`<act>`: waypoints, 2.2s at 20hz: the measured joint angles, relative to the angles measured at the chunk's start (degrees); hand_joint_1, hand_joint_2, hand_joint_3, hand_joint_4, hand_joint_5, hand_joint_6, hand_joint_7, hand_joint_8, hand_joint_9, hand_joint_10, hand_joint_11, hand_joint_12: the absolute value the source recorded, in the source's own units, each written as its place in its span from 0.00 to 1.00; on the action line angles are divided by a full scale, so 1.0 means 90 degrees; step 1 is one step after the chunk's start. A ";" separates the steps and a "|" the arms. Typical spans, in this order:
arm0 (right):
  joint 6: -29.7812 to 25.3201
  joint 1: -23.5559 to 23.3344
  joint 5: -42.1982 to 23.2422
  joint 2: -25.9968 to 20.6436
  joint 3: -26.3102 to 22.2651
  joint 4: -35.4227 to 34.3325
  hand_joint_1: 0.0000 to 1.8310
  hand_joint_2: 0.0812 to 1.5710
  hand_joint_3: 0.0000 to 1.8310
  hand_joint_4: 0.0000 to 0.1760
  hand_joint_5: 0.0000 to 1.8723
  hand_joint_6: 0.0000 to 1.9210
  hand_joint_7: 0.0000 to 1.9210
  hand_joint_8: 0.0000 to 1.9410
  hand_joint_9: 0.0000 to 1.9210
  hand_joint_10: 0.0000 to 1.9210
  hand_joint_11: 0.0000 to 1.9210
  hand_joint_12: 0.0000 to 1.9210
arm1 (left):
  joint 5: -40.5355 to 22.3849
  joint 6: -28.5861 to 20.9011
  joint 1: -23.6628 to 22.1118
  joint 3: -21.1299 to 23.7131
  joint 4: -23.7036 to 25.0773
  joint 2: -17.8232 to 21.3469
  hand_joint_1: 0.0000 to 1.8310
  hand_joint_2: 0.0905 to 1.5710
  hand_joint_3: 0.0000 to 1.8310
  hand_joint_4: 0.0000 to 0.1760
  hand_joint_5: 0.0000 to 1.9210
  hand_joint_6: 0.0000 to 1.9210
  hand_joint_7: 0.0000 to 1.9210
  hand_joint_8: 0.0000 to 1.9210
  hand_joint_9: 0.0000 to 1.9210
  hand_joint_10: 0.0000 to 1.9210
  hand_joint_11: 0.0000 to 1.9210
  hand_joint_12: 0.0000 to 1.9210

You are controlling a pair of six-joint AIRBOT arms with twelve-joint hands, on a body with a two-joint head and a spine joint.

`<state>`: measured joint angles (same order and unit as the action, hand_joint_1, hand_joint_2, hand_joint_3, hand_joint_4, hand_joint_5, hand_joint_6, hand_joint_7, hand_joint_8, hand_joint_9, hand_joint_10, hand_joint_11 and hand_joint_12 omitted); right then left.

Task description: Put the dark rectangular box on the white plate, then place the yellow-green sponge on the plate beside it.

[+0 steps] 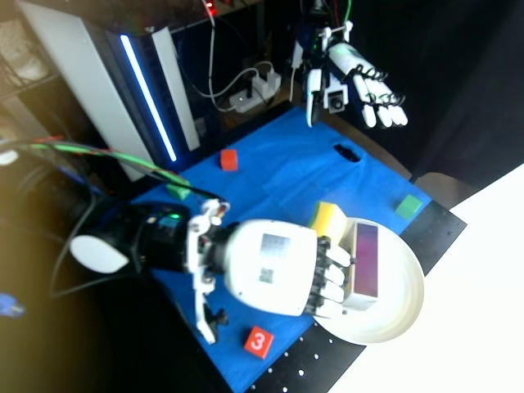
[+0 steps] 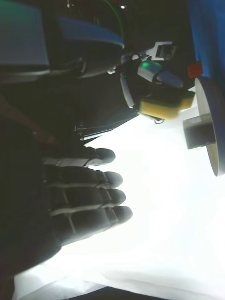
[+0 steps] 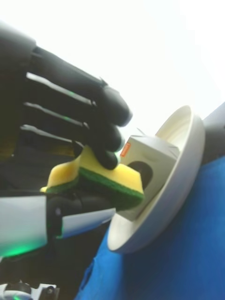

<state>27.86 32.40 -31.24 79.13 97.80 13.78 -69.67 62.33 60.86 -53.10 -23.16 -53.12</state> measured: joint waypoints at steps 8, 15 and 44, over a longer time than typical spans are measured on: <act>0.0005 -0.0002 0.0007 -0.0024 -0.0124 0.0066 0.45 0.47 0.00 0.53 0.06 0.00 0.10 0.00 0.12 0.00 0.00 0.40 | -0.0002 -0.0046 0.0015 0.0000 -0.0002 -0.0022 0.46 0.61 0.00 0.47 0.14 0.00 0.10 0.00 0.04 0.00 0.00 0.15; 0.0005 -0.0002 -0.0447 -0.0673 -0.0969 0.0100 0.44 0.50 0.00 0.63 0.04 0.00 0.05 0.00 0.04 0.01 0.00 0.18 | -0.0119 -0.0080 0.0019 0.0002 -0.0002 -0.0019 0.45 0.61 0.00 0.62 0.11 0.00 0.09 0.00 0.03 0.00 0.00 0.13; 0.0032 0.4413 -0.5884 -0.2681 -0.3966 -0.3405 0.43 0.53 0.00 0.41 0.08 0.00 0.07 0.00 0.05 0.00 0.00 0.12 | -0.1746 -0.1168 0.1069 0.0362 -0.0032 0.0537 0.39 0.59 0.00 0.52 0.11 0.00 0.11 0.00 0.12 0.00 0.00 0.30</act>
<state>28.14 72.12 -84.20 55.00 62.11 -16.86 -85.38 51.81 70.48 -49.84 -23.44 -48.29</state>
